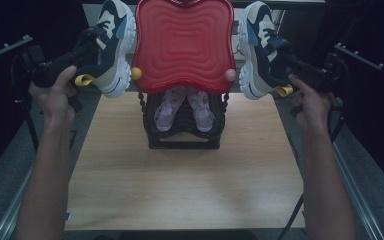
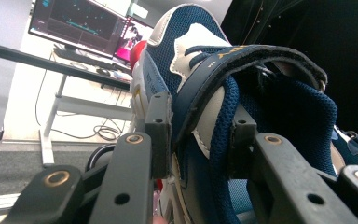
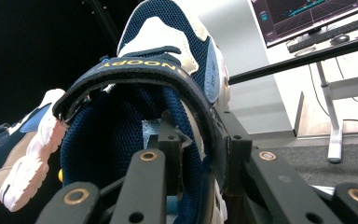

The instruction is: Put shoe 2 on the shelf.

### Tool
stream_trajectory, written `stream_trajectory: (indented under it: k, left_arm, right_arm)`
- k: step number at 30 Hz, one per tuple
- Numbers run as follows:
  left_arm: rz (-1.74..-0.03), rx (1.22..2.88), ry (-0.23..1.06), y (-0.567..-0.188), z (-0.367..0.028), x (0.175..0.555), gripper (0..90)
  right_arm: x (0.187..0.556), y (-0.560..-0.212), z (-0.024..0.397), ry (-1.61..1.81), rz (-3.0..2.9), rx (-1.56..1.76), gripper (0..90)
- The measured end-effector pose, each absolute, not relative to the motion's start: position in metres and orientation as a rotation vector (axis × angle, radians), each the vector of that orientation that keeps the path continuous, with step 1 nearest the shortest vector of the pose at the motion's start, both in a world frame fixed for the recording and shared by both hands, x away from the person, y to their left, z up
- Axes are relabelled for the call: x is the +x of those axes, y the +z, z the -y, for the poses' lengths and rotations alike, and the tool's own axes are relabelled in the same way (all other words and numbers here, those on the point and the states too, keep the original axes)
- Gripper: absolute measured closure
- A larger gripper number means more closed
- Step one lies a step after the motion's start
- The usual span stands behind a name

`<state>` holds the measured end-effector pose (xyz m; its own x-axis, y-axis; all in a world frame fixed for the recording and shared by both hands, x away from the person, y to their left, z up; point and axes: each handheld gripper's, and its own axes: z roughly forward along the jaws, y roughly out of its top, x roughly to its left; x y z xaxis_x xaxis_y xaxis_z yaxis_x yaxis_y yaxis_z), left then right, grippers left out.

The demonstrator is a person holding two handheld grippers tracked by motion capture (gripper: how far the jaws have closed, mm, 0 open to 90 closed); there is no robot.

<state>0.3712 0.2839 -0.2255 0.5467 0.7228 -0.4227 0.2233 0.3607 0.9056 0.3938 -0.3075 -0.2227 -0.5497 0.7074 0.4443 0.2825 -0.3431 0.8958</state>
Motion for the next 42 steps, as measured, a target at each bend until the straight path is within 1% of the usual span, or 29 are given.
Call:
stream_trajectory:
  k: [11,23,35,42]
  left_arm:
    - [-0.951,1.229,0.39,-0.202,-0.258,0.386,69.1]
    - [-0.926,1.268,0.396,-0.184,-0.231,0.402,69.0]
    - [-0.924,1.3,0.426,-0.181,-0.213,0.417,69.0]
    - [-0.937,1.317,0.44,-0.185,-0.206,0.425,69.1]
  right_arm:
    - [0.407,-0.197,0.283,1.975,-1.638,1.267,75.0]
    - [0.421,-0.17,0.241,1.964,-1.717,1.213,74.9]
    - [0.441,-0.167,0.21,1.928,-1.758,1.217,74.9]
    - [0.448,-0.171,0.204,1.899,-1.766,1.228,74.9]
